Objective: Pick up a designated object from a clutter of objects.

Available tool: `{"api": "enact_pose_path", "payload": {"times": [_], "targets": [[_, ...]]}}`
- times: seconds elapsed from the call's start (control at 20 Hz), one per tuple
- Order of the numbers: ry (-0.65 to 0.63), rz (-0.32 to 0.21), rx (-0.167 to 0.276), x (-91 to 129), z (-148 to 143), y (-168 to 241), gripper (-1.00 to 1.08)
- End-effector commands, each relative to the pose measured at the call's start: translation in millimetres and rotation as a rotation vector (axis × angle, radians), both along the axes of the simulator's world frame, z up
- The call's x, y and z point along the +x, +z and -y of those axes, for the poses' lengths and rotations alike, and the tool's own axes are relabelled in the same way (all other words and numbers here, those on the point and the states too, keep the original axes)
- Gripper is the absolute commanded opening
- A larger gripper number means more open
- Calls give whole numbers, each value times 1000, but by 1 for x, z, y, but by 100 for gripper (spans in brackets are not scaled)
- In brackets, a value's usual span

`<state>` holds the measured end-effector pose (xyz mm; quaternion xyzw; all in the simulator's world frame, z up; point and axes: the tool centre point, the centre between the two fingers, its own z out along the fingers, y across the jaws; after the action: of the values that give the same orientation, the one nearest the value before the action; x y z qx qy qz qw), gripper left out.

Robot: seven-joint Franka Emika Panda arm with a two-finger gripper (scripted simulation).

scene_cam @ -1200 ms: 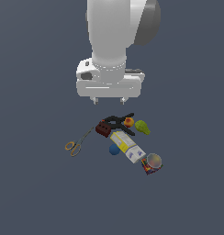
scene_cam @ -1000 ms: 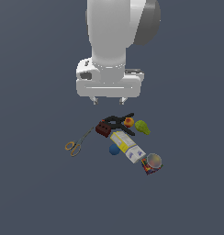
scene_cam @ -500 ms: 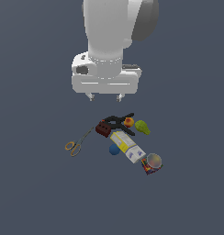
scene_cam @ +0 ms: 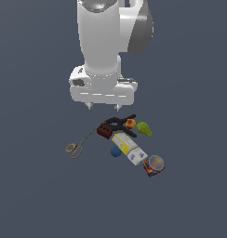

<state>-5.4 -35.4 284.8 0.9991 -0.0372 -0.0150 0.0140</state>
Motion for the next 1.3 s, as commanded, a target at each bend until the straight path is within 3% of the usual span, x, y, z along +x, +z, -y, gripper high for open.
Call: {"api": "enact_pose_path", "payload": {"times": [0.0,0.5,0.9,1.25], "targets": [[-48,2,8,4,7,-16,100],[-358,18,35,17,57,-114,100],[-597,30,29,8,100,-187,100],[-708,38,17,-1,121,-220,100]]}}
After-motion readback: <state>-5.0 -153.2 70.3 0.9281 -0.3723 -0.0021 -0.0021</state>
